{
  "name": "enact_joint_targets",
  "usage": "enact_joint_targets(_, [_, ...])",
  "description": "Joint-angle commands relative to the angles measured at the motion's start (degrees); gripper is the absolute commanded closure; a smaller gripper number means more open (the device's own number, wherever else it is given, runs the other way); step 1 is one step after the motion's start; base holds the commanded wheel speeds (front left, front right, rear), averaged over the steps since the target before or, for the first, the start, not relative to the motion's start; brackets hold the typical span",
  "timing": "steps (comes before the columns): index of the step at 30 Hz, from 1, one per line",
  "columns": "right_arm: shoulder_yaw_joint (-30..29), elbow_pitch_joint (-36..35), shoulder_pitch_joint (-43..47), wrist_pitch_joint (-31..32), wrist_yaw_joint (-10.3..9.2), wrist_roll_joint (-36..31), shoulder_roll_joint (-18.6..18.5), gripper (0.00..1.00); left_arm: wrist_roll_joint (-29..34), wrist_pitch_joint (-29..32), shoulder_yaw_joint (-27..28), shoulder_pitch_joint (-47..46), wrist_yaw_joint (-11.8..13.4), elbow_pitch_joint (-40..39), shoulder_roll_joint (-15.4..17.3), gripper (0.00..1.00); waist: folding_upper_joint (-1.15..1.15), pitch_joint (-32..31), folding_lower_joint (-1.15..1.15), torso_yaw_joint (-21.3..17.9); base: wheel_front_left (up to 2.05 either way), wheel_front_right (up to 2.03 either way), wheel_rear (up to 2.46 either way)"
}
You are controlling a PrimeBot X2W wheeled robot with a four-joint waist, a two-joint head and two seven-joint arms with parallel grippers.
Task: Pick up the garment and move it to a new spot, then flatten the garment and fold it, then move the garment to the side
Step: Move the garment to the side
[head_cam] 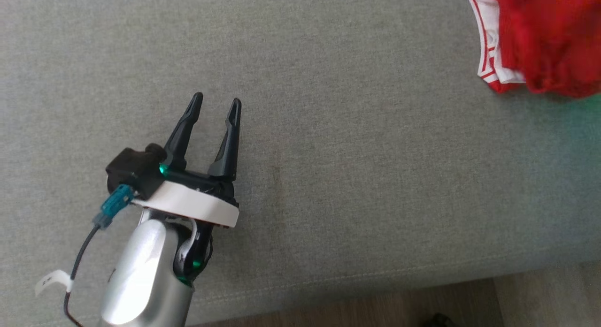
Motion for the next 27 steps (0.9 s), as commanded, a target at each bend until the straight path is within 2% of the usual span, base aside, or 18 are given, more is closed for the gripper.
enact_joint_targets(1, [-0.4, -2.2, 0.9, -0.6, 0.37, -0.7, -0.7, 0.0, 0.1, -0.5, 1.9, -1.4, -0.3, -1.5, 0.4, 0.0, 0.0, -1.0, -0.01, 0.2, 0.0, 0.0, 0.0])
enact_joint_targets(8, [-2.3, -6.9, 2.5, -3.3, 0.37, -1.3, 3.0, 0.0, -2.0, -0.5, 1.4, 0.1, -0.2, -1.2, 0.4, 0.0, 0.0, -6.9, -0.01, 1.9, 0.0, 0.0, 0.0])
enact_joint_targets(12, [-2.7, -12.0, 5.8, -6.2, 0.37, 1.6, 6.2, 0.0, -3.1, -0.5, 1.1, 1.5, 0.7, -1.3, 0.4, 0.0, 0.0, -10.7, -0.01, 3.5, 0.0, 0.0, 0.0])
enact_joint_targets(15, [-5.2, -16.2, 10.0, -10.7, 0.37, 2.8, 9.5, 0.0, -4.0, -0.5, 1.4, 3.0, 1.6, -1.3, 0.4, 0.0, 0.0, -13.9, -0.01, 4.8, 0.0, 0.0, 0.0])
enact_joint_targets(20, [-7.5, -21.6, 19.1, -17.0, 0.37, 3.8, 17.1, 0.0, -5.6, -0.5, 2.6, 5.1, 3.2, -1.6, 0.4, 0.0, 0.0, -17.7, -0.01, 6.9, 0.0, 0.0, 0.0])
enact_joint_targets(23, [-7.4, -23.9, 23.9, -20.3, 0.37, 4.8, 21.0, 0.0, -3.5, -0.5, 2.4, 6.3, 2.5, -1.4, 0.4, 0.0, 0.0, -19.2, -0.01, 7.7, 0.0, 0.0, 0.0])
enact_joint_targets(27, [-7.1, -25.2, 28.1, -22.7, 0.37, 4.8, 22.8, 0.0, -2.6, -0.5, 3.8, 7.8, 2.4, -2.1, 0.4, 0.0, 0.0, -20.2, -0.01, 8.5, 0.0, 0.0, 0.0])
